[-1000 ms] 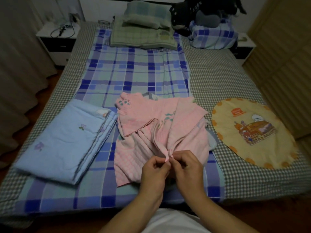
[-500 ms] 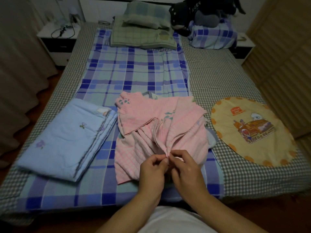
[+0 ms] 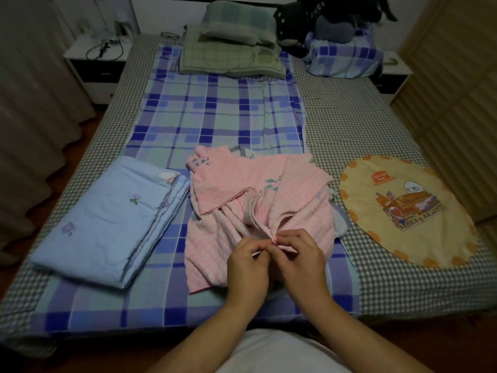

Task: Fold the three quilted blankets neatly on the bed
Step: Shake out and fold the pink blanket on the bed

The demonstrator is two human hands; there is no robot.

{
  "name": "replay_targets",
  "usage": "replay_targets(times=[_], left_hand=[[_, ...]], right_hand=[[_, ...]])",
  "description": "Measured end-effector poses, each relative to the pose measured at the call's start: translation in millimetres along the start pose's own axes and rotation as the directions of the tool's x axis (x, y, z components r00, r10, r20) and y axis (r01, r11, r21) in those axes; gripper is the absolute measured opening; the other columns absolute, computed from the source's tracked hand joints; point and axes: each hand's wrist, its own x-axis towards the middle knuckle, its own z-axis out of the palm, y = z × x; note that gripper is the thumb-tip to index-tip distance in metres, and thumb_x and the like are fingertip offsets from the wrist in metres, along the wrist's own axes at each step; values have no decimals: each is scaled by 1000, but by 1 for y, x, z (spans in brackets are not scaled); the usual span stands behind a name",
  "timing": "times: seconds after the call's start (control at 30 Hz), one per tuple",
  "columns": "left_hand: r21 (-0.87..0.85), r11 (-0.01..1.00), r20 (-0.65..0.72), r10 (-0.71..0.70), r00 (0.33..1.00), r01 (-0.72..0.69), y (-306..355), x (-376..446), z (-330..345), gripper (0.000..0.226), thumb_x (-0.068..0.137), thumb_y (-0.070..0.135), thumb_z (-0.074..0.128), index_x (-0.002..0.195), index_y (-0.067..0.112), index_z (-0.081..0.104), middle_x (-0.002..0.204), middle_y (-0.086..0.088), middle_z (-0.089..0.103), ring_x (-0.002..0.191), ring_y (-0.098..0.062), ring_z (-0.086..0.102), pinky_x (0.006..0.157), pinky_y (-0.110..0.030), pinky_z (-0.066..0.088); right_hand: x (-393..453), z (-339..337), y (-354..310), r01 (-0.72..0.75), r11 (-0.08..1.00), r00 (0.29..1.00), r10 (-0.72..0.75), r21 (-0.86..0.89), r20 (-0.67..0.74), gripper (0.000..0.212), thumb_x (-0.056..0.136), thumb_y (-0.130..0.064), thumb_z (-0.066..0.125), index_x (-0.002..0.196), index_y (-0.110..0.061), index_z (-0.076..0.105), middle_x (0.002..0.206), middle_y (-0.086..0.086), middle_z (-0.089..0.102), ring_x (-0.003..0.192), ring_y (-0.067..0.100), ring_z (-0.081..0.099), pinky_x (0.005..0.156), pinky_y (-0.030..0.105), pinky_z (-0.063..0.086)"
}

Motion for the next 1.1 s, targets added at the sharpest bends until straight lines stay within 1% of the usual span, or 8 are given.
replay_targets(times=[0.07,0.17,0.3,0.37,0.53,0.8,0.97,1.1], left_hand=[[-77,995,21,-69,997,70,0,3,0,29,85,-5,64,81,21,76,84,4,72,84,-6,67,75,-15,51],[-258,934,67,-239,969,248,1,4,1,15,89,0,66,87,10,77,85,-7,76,81,-15,71,75,-25,57],[-622,643,117,-488,865,447,4,1,5,15,96,-3,56,104,-12,64,100,-28,70,91,-27,68,84,-30,58],[-708,531,142,-540,830,466,9,0,7,15,96,-5,54,106,-15,60,102,-31,67,96,-28,67,88,-30,57],[-750,463,151,-575,804,472,11,-1,12,13,96,-5,55,106,-12,60,97,-29,65,95,-32,64,102,-45,48],[-725,497,169,-542,823,476,10,-3,7,19,95,-8,52,110,-16,60,101,-34,66,95,-31,65,103,-45,49],[-514,775,126,-355,926,367,6,0,0,27,88,-17,54,107,0,62,94,-20,74,84,-18,72,74,-24,58],[-291,931,50,-217,975,222,-4,4,2,31,80,-16,62,101,5,53,86,-10,68,78,-12,69,71,-25,56]], right_hand=[[3,1,1,5,999,1000,-6,-34,-22,9,82,-4,76,86,-12,75,93,-6,65,90,-1,62,76,7,47],[6,1,4,-5,1000,1000,5,-30,-17,10,86,-4,71,84,-14,75,88,-8,67,87,3,63,75,16,50],[1,3,2,21,999,997,-24,-42,-68,9,87,-5,71,84,-13,73,85,-8,67,83,4,64,71,21,53],[-3,5,1,73,994,994,-79,-83,-69,7,87,-6,72,85,-13,72,86,-8,65,82,3,63,70,22,53],[-5,6,1,199,966,980,-201,-164,10,7,90,-11,64,88,-12,71,89,-6,62,81,3,59,70,22,51],[-8,5,2,216,968,976,-209,-130,67,20,93,-17,54,97,-8,72,96,-3,61,87,8,60,72,29,54],[-10,9,-1,-18,998,991,10,55,134,49,72,3,44,113,-7,70,114,-6,58,111,8,58,97,25,50],[-6,12,-4,-114,984,980,89,135,177,52,68,5,42,107,-4,73,111,-8,62,107,3,60,97,18,48]])
